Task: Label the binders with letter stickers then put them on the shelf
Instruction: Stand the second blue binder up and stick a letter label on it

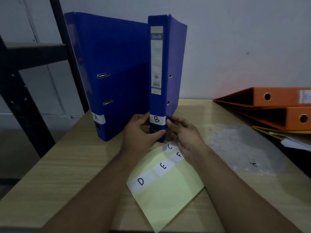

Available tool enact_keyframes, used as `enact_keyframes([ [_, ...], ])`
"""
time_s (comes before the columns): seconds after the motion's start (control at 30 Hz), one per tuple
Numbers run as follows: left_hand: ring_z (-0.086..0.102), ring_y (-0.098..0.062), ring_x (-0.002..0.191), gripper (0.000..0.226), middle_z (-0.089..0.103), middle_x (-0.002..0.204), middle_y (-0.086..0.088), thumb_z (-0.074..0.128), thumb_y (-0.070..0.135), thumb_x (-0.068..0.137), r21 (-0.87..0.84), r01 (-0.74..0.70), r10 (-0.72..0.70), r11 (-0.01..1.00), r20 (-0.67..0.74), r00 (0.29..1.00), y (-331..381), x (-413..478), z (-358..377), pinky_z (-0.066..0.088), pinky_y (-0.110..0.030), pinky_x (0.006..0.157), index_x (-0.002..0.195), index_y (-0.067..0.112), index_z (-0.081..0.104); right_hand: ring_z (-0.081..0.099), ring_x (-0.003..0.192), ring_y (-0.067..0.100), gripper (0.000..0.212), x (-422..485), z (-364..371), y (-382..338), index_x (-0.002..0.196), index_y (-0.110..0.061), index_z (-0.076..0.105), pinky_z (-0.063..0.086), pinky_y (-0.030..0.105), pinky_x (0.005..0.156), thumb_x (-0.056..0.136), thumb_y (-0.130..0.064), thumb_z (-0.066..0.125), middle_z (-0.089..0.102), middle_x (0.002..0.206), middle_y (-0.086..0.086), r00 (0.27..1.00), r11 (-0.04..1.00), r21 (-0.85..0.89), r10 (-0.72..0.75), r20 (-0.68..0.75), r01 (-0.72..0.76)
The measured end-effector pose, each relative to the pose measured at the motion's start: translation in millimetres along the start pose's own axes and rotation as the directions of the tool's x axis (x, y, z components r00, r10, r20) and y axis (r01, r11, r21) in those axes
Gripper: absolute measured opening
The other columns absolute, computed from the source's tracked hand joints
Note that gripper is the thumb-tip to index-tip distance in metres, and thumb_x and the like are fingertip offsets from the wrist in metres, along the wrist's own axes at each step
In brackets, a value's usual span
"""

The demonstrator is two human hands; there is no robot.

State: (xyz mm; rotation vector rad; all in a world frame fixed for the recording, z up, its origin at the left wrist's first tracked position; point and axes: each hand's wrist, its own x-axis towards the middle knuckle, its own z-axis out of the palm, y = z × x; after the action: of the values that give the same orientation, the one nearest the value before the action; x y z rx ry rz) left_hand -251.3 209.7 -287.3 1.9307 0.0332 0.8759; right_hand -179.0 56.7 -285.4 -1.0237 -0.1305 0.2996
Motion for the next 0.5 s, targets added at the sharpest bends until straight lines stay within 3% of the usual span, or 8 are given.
enact_keyframes([
  [0.1,0.065,0.009,0.103,0.073,0.065,0.114,0.015,0.099,0.024,0.069,0.016,0.013,-0.013,1.000,-0.006,1.000,-1.1,1.0,0.0,0.048,-0.002,0.083,0.136,0.027,0.071,0.077,0.113,0.030,0.035,-1.0,0.5,0.0,0.120,-0.002,0.070,0.065,0.037,0.093,0.088,-0.009,0.081,0.079,0.121,0.014,0.999,0.999,-0.024,-0.031,0.025,0.032],
  [0.2,0.065,0.009,0.102,0.068,0.066,0.113,0.014,0.099,0.020,0.070,-0.015,0.028,-0.029,0.999,-0.006,1.000,-1.8,1.7,0.1,0.047,-0.001,0.080,0.133,0.024,0.073,0.078,0.112,0.031,0.054,-2.6,0.7,0.6,0.123,-0.003,0.070,0.065,0.041,0.088,0.075,-0.017,0.089,0.079,0.124,0.010,0.995,0.989,-0.116,-0.091,0.041,0.095],
  [0.37,0.067,0.007,0.104,0.071,0.067,0.115,0.011,0.100,0.021,0.069,-0.023,0.050,-0.050,0.999,-0.010,0.999,-5.1,3.7,-0.2,0.049,-0.002,0.081,0.135,0.024,0.072,0.077,0.114,0.032,0.031,0.7,-0.2,6.0,0.121,-0.003,0.071,0.062,0.053,0.099,0.092,0.002,0.079,0.079,0.125,0.008,0.993,0.978,-0.170,-0.120,0.000,0.119],
  [0.5,0.067,0.007,0.101,0.068,0.068,0.114,0.010,0.099,0.023,0.070,-0.033,0.061,-0.062,0.998,-0.004,0.998,-5.6,4.1,-0.8,0.051,-0.004,0.080,0.133,0.028,0.073,0.078,0.109,0.035,0.030,-3.4,1.7,2.2,0.125,-0.008,0.069,0.064,0.049,0.094,0.096,-0.009,0.078,0.079,0.125,0.005,0.987,0.962,-0.220,-0.159,0.036,0.163],
])
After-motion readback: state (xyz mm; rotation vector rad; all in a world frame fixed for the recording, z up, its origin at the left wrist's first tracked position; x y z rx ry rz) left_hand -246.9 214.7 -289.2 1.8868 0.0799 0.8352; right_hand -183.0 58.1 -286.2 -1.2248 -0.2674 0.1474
